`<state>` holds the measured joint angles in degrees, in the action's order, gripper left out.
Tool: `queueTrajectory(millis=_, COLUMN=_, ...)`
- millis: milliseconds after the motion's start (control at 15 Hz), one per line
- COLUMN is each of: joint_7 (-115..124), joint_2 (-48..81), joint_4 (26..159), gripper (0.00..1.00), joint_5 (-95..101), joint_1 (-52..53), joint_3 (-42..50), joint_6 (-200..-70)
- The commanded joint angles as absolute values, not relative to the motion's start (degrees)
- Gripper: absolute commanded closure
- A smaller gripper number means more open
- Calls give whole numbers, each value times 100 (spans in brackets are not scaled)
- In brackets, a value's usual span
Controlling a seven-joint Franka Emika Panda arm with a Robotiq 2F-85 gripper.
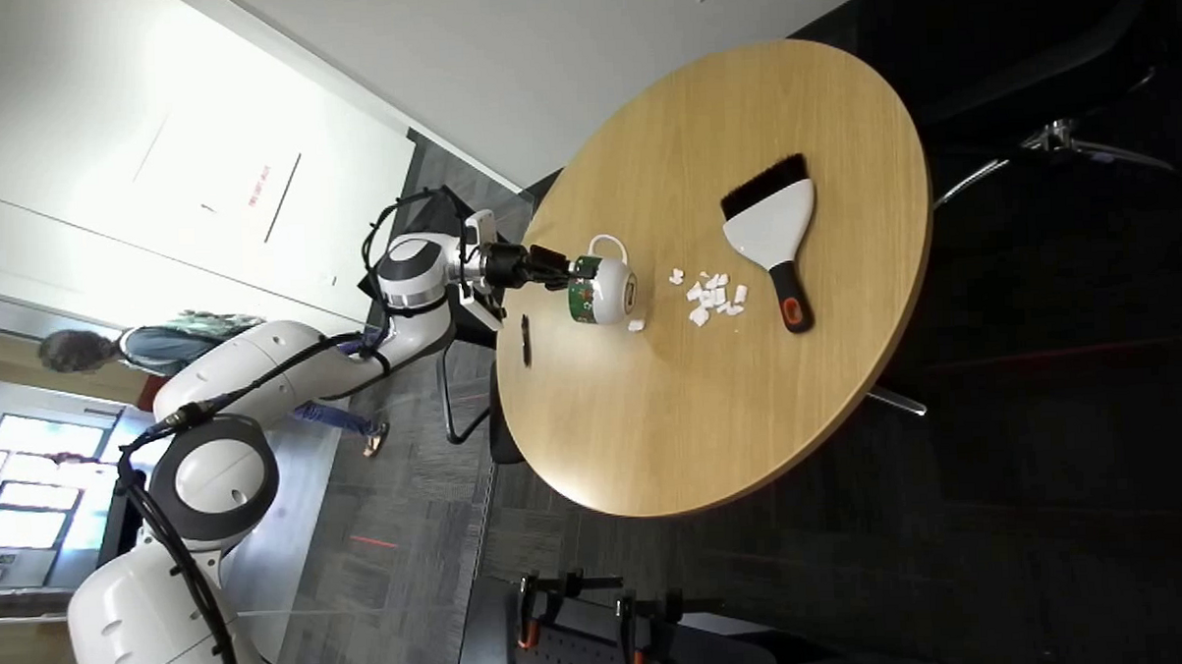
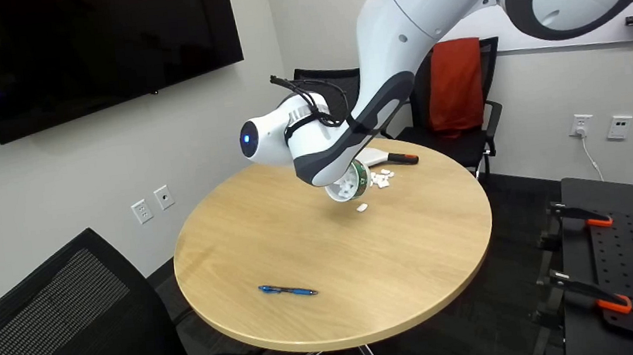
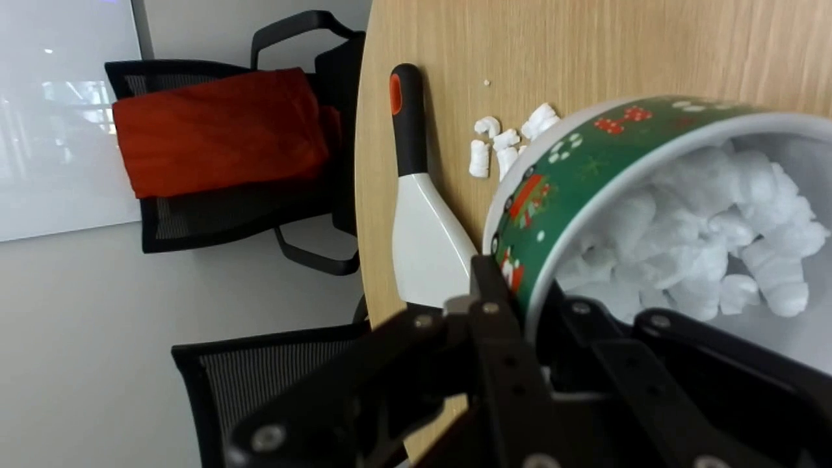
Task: Use the pen to stir the contents of the mug, pour the contents of the mug on the table, then sweep them
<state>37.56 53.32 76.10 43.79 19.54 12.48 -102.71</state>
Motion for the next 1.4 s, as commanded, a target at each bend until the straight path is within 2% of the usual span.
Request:
queueTrajectory(millis=0, joint_7=3796, joint_2=5364, joint_4=7525, gripper=87, joint_5=4490, joint_1=1830, joint_3=1084, joint_6=-10193)
queueTrajectory(millis=67, joint_7=3795, joint_2=5374, joint_4=7504, gripper=87, joint_5=4488, joint_1=1823, joint_3=1086, joint_6=-10193)
queueTrajectory(millis=133, joint_7=3795, joint_2=5374, joint_4=7494, gripper=97, joint_5=4488, joint_1=1822, joint_3=1086, joint_6=-10191)
queueTrajectory(millis=400, joint_7=4109, joint_2=5428, joint_4=7565, gripper=97, joint_5=5300, joint_1=2247, joint_3=1314, joint_6=-9697)
queueTrajectory(millis=1333, joint_7=4004, joint_2=6401, joint_4=7321, gripper=97, joint_5=8594, joint_1=2619, joint_3=729, joint_6=-7689)
